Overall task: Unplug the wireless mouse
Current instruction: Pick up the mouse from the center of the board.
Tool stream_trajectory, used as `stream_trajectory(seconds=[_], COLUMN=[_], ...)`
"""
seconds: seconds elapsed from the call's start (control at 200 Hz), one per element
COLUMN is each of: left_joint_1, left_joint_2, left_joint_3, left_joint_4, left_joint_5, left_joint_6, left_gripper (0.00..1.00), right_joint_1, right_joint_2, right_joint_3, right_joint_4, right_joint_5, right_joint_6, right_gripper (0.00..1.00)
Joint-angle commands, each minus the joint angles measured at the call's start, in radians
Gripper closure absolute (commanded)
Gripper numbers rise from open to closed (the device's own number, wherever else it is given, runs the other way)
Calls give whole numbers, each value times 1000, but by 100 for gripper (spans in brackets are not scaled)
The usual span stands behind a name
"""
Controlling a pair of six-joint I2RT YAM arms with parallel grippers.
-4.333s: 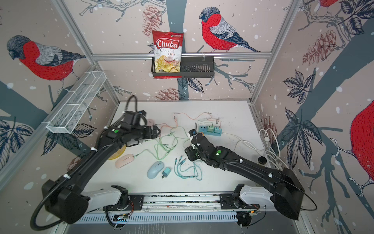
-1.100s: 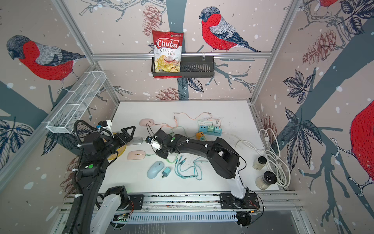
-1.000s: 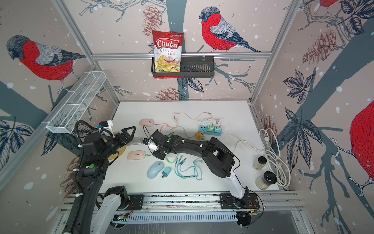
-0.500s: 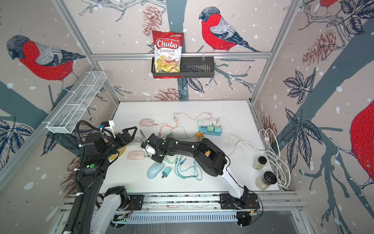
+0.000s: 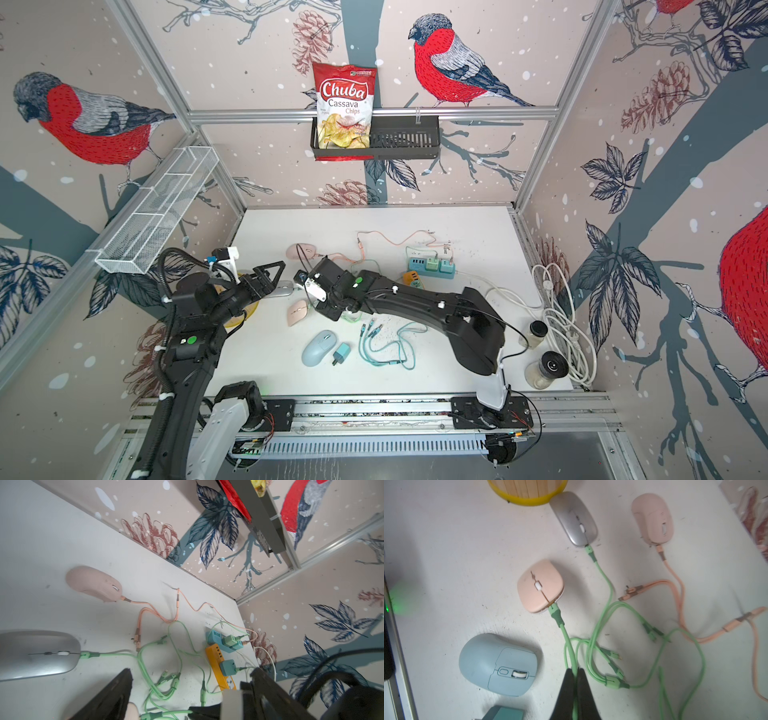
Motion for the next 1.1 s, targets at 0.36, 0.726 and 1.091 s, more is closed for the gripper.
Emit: stream_trajectory(seconds=[0.36, 0.726, 1.091], left_joint_1=[-686, -1201, -1278], left_joint_2=[0, 326, 468], left_joint_3=[-4, 229, 300], left_joint_4=[241, 249, 252], left_joint_5=[-480, -1033, -1165], left_joint_6=[265, 540, 566], left_gripper=[11, 4, 5], right_joint_1=[-233, -239, -239], right_joint_2=[-604, -741, -801], right_joint_3=[-173, -187, -216], right_joint_4=[-45, -53, 1], right_joint_5=[-204, -221, -310], right_joint_6=[270, 391, 467], right_gripper=[100, 100, 100])
